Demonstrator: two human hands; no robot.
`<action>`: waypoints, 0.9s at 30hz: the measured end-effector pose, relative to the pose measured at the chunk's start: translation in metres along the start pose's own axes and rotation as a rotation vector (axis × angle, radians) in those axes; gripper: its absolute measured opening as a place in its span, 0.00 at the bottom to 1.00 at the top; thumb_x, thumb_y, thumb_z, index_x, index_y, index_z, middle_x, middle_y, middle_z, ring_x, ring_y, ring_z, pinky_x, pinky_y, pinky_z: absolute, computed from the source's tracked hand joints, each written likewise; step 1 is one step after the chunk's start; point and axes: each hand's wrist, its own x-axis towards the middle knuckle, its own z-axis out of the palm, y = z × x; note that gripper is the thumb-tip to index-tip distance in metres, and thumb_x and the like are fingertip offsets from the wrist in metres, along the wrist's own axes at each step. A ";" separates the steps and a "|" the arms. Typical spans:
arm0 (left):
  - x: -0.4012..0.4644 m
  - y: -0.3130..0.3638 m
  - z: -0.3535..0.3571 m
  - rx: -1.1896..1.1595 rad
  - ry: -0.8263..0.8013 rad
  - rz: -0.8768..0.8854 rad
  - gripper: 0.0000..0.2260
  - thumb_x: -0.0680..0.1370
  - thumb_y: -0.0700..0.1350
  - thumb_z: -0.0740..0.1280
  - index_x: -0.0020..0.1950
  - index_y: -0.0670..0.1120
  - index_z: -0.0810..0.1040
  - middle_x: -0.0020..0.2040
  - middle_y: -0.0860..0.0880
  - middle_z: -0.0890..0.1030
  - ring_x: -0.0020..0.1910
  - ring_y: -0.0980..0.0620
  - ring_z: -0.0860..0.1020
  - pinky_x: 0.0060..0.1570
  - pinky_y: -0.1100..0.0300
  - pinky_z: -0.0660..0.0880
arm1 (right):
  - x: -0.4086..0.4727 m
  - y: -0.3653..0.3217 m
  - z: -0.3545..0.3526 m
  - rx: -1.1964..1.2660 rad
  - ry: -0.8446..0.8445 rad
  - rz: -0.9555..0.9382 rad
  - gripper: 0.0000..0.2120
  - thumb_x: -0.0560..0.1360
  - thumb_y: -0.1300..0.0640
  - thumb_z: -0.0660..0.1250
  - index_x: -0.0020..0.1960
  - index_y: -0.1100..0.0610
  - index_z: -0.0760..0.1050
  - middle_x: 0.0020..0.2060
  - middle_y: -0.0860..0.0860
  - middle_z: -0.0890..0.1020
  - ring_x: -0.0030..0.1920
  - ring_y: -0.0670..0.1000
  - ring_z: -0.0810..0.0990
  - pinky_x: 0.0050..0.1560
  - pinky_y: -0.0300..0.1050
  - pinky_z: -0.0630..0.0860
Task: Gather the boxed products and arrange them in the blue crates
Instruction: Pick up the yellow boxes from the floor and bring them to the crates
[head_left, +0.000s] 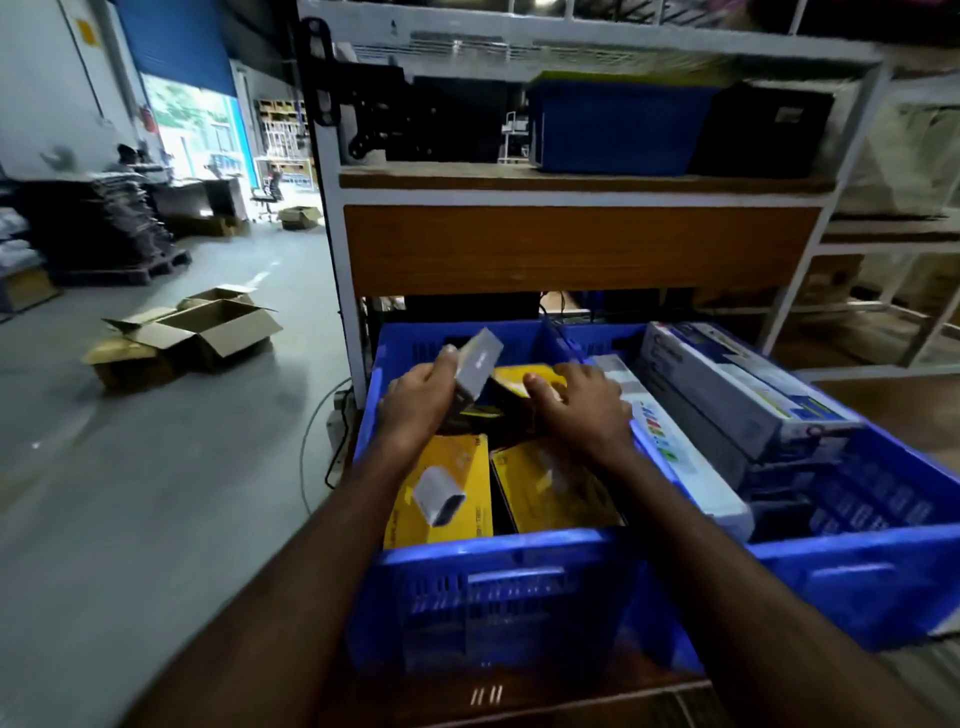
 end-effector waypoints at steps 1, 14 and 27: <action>0.003 0.001 0.002 0.040 0.031 0.013 0.30 0.75 0.71 0.49 0.52 0.50 0.79 0.56 0.44 0.80 0.56 0.42 0.76 0.56 0.51 0.71 | 0.004 0.001 0.004 0.037 0.003 -0.012 0.34 0.71 0.29 0.51 0.63 0.52 0.74 0.62 0.56 0.75 0.64 0.60 0.70 0.61 0.59 0.70; 0.002 -0.020 0.023 0.281 0.112 0.218 0.21 0.76 0.57 0.60 0.66 0.50 0.76 0.63 0.44 0.77 0.60 0.43 0.75 0.58 0.45 0.76 | 0.008 0.019 0.012 0.248 -0.018 -0.105 0.22 0.78 0.53 0.65 0.68 0.61 0.69 0.64 0.57 0.71 0.64 0.54 0.71 0.57 0.35 0.65; -0.045 -0.010 0.006 0.229 0.056 0.339 0.20 0.76 0.53 0.61 0.65 0.46 0.77 0.63 0.45 0.77 0.63 0.45 0.74 0.62 0.45 0.72 | -0.028 -0.002 0.006 0.328 0.084 -0.208 0.24 0.76 0.48 0.66 0.67 0.59 0.71 0.62 0.56 0.74 0.63 0.54 0.72 0.62 0.49 0.71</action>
